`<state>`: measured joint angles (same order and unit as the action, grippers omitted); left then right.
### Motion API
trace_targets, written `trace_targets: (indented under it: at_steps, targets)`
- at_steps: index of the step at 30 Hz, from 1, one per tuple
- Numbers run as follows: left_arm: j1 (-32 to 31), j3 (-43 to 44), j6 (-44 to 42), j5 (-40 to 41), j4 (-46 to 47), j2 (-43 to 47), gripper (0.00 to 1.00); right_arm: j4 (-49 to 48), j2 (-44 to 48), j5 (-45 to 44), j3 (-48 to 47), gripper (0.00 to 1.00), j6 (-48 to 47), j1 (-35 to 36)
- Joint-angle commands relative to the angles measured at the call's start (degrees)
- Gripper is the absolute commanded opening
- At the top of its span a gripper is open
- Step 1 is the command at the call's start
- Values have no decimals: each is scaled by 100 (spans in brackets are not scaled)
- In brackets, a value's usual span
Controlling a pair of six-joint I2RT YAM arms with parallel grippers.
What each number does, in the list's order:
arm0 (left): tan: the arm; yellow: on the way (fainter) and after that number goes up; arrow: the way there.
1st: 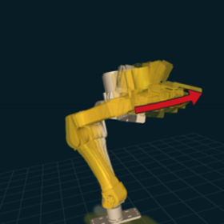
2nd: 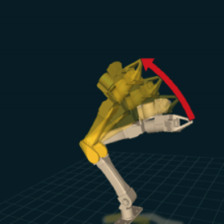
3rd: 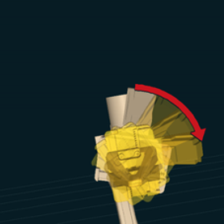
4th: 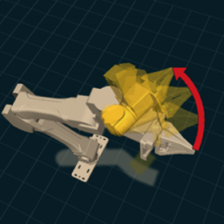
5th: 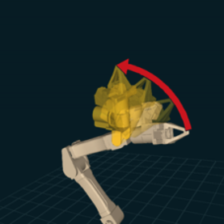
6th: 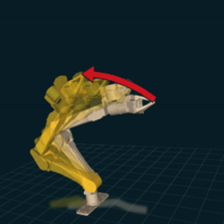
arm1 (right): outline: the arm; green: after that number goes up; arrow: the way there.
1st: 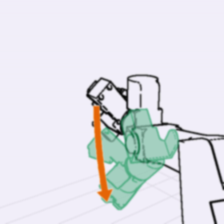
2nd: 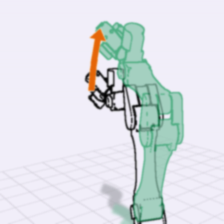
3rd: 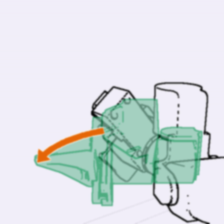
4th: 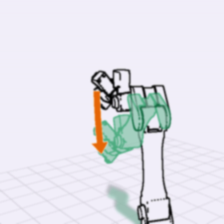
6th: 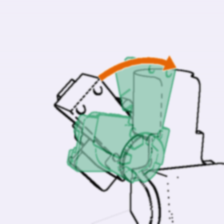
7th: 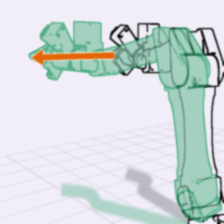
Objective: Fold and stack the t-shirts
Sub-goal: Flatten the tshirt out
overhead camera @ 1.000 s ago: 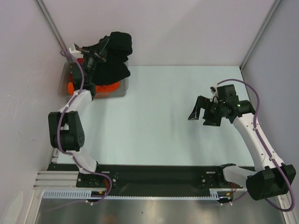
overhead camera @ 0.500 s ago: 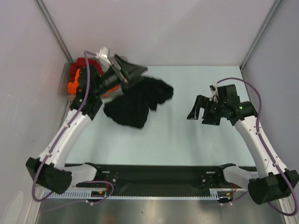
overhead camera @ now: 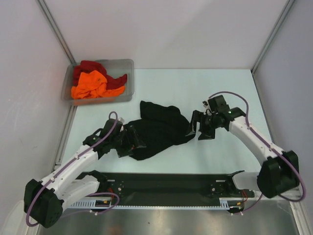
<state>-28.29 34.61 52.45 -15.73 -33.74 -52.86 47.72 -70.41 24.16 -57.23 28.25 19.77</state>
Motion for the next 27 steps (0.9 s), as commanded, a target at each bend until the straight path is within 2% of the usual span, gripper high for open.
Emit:
trace_targets:
  at_steps: [1, 5, 9, 11, 13, 14, 15, 18, 21, 23, 24, 25, 26, 27]
  targets:
    - [61, -24, 73, 702, -598, -101, 89, -729, -648, -121, -130, 80, 67, 80]
    - [149, -358, 204, 571, -582, -444, 88, -888, -1560, -710, -428, 86, -328, 89]
    - [368, -910, 310, 299, -117, -576, 85, -677, -2413, -1211, -991, 87, -794, 211]
    - [649, -1157, 301, -61, 425, -707, 83, -624, -2669, -1571, -1175, 85, -926, 325]
    - [956, -1561, 161, -735, 1024, -804, 80, -676, -2986, -1844, -1404, 79, -1031, 510]
    - [1001, -1667, 143, -843, 1584, -822, 80, -712, -3057, -1906, -1457, 74, -1076, 554]
    - [1053, -1781, 143, -862, 1729, -796, 78, -764, -3197, -2020, -1571, 69, -1111, 615]
    - [1063, -1765, 196, -818, 2177, -673, 79, -774, -3461, -2283, -1886, 71, -1216, 888]
    - [1063, -1581, 47, -748, 2135, -970, 78, -668, -3883, -2415, -2177, 76, -1199, 1099]
    - [1063, -1510, -67, -774, 2099, -1208, 65, -694, -4155, -2573, -2406, 75, -1217, 1221]
    - [1063, -1397, -164, -765, 2030, -1287, 58, -668, -4234, -2740, -2494, 67, -1217, 1240]
    - [1089, -1309, -251, -739, 1924, -1419, 40, -598, -4322, -2828, -2677, 59, -1225, 1249]
    - [1098, -1195, -470, -661, 1601, -1411, 34, -554, -4401, -2916, -2757, 43, -1225, 1257]
    - [1098, -967, -577, -468, 1424, -1342, 28, -536, -4402, -3091, -2828, 33, -1234, 1266]
